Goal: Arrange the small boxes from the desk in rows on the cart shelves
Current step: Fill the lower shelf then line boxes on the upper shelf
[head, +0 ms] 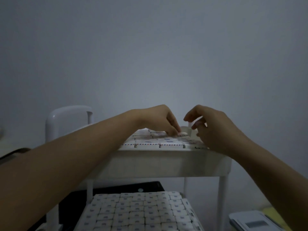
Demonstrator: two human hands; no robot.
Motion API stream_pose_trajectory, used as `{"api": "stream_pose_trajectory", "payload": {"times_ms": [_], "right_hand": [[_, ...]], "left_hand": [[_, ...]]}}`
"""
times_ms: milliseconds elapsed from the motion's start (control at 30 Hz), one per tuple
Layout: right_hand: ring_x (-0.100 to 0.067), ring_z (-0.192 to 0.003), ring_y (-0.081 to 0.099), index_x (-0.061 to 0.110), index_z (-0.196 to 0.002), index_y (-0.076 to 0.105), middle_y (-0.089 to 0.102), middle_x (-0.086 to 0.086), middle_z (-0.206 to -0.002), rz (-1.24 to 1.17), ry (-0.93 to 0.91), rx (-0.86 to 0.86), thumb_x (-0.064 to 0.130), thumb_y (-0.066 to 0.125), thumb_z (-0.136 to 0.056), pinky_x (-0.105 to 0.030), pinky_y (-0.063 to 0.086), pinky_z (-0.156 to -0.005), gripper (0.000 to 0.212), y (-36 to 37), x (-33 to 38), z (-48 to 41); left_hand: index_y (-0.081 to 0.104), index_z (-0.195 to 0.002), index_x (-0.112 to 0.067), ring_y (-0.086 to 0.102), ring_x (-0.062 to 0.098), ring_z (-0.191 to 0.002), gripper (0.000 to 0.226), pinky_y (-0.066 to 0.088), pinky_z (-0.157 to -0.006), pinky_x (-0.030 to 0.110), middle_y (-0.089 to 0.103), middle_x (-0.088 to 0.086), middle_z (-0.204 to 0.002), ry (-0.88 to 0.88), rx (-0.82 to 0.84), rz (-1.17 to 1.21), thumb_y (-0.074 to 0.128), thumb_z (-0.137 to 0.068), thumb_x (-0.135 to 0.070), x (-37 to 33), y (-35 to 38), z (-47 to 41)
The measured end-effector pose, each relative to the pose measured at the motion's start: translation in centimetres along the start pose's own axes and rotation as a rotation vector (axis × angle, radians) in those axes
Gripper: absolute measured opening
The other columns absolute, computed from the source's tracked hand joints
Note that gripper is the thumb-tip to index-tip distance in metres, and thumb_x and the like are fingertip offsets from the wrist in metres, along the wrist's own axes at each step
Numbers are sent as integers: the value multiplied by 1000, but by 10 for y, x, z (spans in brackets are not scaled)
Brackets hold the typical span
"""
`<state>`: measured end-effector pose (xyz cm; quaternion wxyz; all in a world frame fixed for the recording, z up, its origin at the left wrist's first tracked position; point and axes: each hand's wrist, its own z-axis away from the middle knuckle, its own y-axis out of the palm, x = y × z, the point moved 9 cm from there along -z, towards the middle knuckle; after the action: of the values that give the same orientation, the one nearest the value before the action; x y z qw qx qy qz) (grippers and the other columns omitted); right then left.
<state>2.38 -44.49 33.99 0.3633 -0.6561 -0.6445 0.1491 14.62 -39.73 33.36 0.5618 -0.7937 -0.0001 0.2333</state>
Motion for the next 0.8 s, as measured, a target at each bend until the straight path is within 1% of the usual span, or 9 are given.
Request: {"api": "stream_pose_trajectory", "payload": {"times_ms": [100,167,267,367,467,533,633,733,800], "right_hand": [[1,-81,62,37,-90,57,61,22,-90,-189,-86,-77,0,44,-94,-22,53,-76,39,-1,19,14],[-1,-82,63,32,-89,58,64,20,-89,-329,-172,-142,-3,49,-91,-15,51,-68,36,-1,38,28],[-4,-87,65,25,-95,60,66,16,-88,-518,-258,-209,-1,54,-90,-19,53,-72,27,5,65,53],[-7,-92,66,22,-97,60,65,15,-90,-637,-339,-253,0,53,-90,-23,54,-79,24,17,101,82],[-12,-89,66,21,-93,60,65,12,-86,-810,-415,-139,-1,52,-87,-24,53,-77,25,49,144,109],[-12,-86,66,26,-93,60,66,13,-85,-893,-399,38,5,51,-89,-27,54,-73,23,90,171,126],[-9,-82,66,26,-95,61,67,14,-86,-912,-351,318,11,50,-91,-29,53,-70,19,165,206,154],[-5,-82,65,25,-98,62,69,12,-86,-916,-266,580,2,49,-91,-24,52,-73,27,241,232,185],[-8,-82,64,31,-96,59,68,12,-87,-873,-204,730,0,45,-92,-36,54,-77,34,288,244,204]], "left_hand": [[74,-110,-25,59,6,-103,23,41,-96,23,69,-12,-110,-14,2,-107,60,-94,-19,-5,0,14],[71,-116,-23,57,5,-102,27,40,-91,21,67,-9,-115,5,-91,-166,54,-96,-17,-9,-12,32],[74,-103,-26,61,-2,-84,33,44,-78,16,70,-17,-94,116,-449,-169,48,-92,-9,-15,-44,87],[74,-88,-21,60,3,-67,31,41,-65,12,69,-15,-81,254,-832,-155,48,-85,-5,-9,-57,182],[72,-84,-15,53,-2,-64,28,34,-62,8,64,-13,-80,247,-979,-186,50,-86,2,20,-38,272],[71,-83,-14,52,-6,-66,28,33,-61,7,61,-14,-79,128,-988,-198,49,-87,3,62,-15,318],[69,-84,-23,54,-9,-72,31,38,-63,9,66,-9,-83,-212,-983,-214,46,-86,-3,154,30,388],[64,-87,-36,58,-1,-79,37,51,-65,31,64,-16,-89,-553,-978,-198,48,-87,-3,230,74,466],[63,-88,-35,60,7,-85,39,51,-69,35,64,-14,-91,-659,-974,-218,48,-88,1,247,92,504]]}}
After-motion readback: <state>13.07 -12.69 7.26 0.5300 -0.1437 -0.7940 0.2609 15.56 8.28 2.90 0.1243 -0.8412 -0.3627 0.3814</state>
